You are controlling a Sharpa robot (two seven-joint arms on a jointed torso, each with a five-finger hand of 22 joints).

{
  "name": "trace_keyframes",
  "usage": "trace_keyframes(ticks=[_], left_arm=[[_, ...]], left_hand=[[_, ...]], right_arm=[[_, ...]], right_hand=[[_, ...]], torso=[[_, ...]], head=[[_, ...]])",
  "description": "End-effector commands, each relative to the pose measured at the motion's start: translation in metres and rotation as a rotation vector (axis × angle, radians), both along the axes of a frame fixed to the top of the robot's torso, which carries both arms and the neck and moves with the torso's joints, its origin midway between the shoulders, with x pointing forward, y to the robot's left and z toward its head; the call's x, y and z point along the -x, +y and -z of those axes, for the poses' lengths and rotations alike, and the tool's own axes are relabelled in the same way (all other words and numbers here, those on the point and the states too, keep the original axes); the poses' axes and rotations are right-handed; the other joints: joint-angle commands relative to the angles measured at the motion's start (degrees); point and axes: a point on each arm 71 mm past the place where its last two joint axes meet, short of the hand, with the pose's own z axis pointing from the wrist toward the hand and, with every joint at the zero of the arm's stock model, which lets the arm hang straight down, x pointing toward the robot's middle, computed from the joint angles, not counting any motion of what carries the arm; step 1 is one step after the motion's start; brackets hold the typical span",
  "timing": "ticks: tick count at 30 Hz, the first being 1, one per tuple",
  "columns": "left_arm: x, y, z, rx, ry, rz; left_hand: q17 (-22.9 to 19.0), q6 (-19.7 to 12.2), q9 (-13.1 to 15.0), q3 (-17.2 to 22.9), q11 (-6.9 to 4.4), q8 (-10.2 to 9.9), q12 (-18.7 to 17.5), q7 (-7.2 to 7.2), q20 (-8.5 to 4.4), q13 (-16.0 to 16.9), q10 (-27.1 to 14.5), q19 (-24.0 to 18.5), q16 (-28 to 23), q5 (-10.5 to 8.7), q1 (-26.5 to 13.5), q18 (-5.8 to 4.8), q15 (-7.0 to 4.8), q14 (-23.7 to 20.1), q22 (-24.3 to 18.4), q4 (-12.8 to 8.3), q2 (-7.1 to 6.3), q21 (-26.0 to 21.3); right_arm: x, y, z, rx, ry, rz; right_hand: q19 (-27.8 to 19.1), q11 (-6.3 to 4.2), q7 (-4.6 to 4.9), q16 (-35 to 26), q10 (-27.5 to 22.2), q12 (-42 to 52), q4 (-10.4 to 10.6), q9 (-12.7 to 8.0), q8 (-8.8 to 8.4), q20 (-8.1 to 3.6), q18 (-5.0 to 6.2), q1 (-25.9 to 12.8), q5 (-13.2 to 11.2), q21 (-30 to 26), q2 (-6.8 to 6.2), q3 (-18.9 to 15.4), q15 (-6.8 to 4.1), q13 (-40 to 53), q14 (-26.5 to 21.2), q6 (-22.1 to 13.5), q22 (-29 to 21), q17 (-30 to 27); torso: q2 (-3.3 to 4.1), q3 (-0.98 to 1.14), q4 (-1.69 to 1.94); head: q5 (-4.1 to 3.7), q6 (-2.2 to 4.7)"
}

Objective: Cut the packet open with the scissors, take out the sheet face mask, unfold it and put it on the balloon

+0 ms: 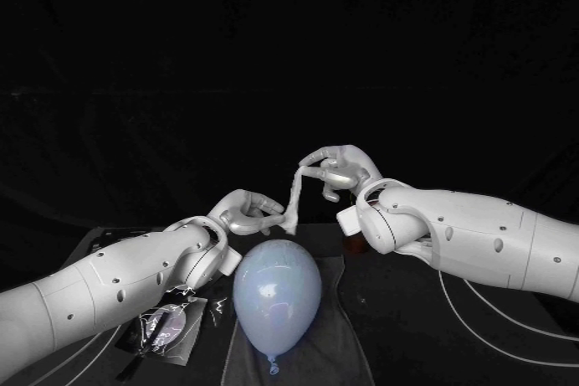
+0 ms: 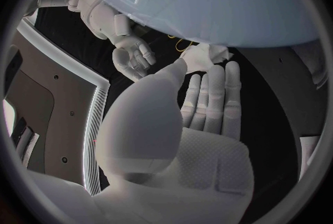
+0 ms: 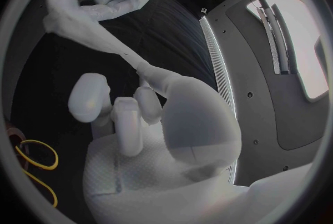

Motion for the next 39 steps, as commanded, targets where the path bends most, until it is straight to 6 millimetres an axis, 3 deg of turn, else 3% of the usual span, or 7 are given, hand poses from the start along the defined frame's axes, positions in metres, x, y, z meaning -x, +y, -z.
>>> trace_keyframes(ticks=[1,6,13,23,28,34,39], left_arm=[[0.0,-0.005,0.004,-0.085,0.025,0.064],[0.0,-0.006,0.006,-0.159,0.005,0.095],[-0.001,-0.009,0.005,-0.167,-0.024,0.094],[-0.003,-0.011,0.005,-0.161,-0.02,0.076],[-0.002,-0.011,0.004,-0.151,-0.027,0.072],[-0.002,-0.013,0.003,-0.127,-0.035,0.072],[-0.003,-0.013,0.002,-0.112,-0.038,0.062]], left_hand=[[-0.11,0.03,-0.08,-0.39,0.18,-0.19,-0.47,-0.62,-0.08,-0.29,-0.45,0.6,-0.29,-0.19,0.64,0.58,0.1,0.28,-0.34,-0.07,-0.11,-0.4],[-0.34,-0.08,-0.34,-0.53,0.27,-0.71,-1.72,-2.47,-0.08,-1.22,0.05,1.47,-0.52,-0.18,1.78,0.64,0.1,0.8,-1.11,-0.85,0.35,-1.11],[0.14,5.66,0.12,1.66,-1.73,1.01,-2.72,-0.92,-1.7,-1.82,7.88,4.26,1.25,-0.16,3.71,0.79,-1.81,4.59,0.18,-1.96,2.18,1.05],[0.39,2.48,-1.27,1.01,-1.04,-2.24,-8.53,0.23,-1.76,-1.89,7.06,4.27,1.75,-0.19,0.52,0.4,-1.28,5.5,1.09,-0.62,-0.51,1.72],[0.85,5.4,-0.71,1.41,-1.79,-0.95,-8.08,-0.14,-2.0,-1.6,10.78,5.33,2.92,-0.18,1.18,0.69,-1.92,7.03,1.31,-0.62,0.45,2.23],[1.67,12.71,1.37,4.19,-4.67,3.17,-7.29,-2.8,-3.8,-1.29,18.53,6.97,4.76,-0.16,3.25,0.79,-4.32,9.61,2.77,-1.54,4.33,4.25],[2.52,12.91,2.55,5.3,-5.34,4.22,-8.49,-3.03,-4.85,-1.45,20.87,7.72,5.65,-0.17,2.89,0.68,-5.07,11.26,4.19,-2.5,5.05,5.92]], right_arm=[[0.003,0.005,-0.002,-0.014,-0.009,-0.03],[0.007,0.011,-0.003,-0.03,-0.003,-0.05],[0.009,0.015,-0.004,-0.043,-0.001,-0.061],[0.009,0.016,-0.005,-0.047,-0.003,-0.062],[0.01,0.018,-0.005,-0.048,-0.003,-0.065],[0.009,0.017,-0.005,-0.048,-0.003,-0.061],[0.008,0.016,-0.005,-0.049,-0.003,-0.057]], right_hand=[[-0.17,-0.04,0.12,0.38,0.11,0.13,-0.03,0.05,0.31,0.09,0.87,-0.36,0.29,-0.36,-0.01,0.41,-0.09,-0.05,4.58,0.47,7.47,9.28],[-0.22,-0.03,0.14,0.37,0.09,0.12,-0.03,0.06,0.3,0.09,0.9,-0.36,0.29,-0.51,0.05,0.46,-0.08,-0.06,4.57,0.43,7.43,9.28],[-0.22,-0.03,0.14,0.37,0.09,0.12,-0.03,0.06,0.3,0.09,0.9,-0.36,0.29,-0.51,0.05,0.46,-0.08,-0.06,4.57,0.43,7.43,9.28],[-0.22,-0.01,0.16,0.35,0.09,0.12,-0.04,0.06,0.3,0.1,0.9,-0.36,0.29,-0.53,0.09,0.51,-0.08,-0.04,4.56,0.38,7.43,9.23],[-0.22,-0.01,0.16,0.35,0.09,0.12,-0.04,0.06,0.3,0.1,0.9,-0.36,0.29,-0.53,0.09,0.51,-0.08,-0.04,4.56,0.38,7.43,9.23],[-0.22,-0.01,0.16,0.35,0.09,0.12,-0.04,0.06,0.3,0.1,0.9,-0.36,0.29,-0.53,0.09,0.51,-0.08,-0.04,4.56,0.38,7.43,9.23],[-0.22,-0.01,0.16,0.35,0.09,0.12,-0.04,0.06,0.3,0.1,0.9,-0.36,0.29,-0.53,0.09,0.51,-0.08,-0.04,4.56,0.38,7.43,9.23]], torso=[[0.07,0.04,0.06],[0.14,0.06,0.02],[0.07,-0.05,-0.02],[0.05,0.07,0.04],[0.07,-0.01,0.04],[0.06,-0.05,0.0],[0.09,0.03,0.03]], head=[[0.01,0.18],[0.02,0.58],[0.07,0.51],[0.31,0.44],[0.18,0.37],[0.29,0.35],[0.35,0.37]])
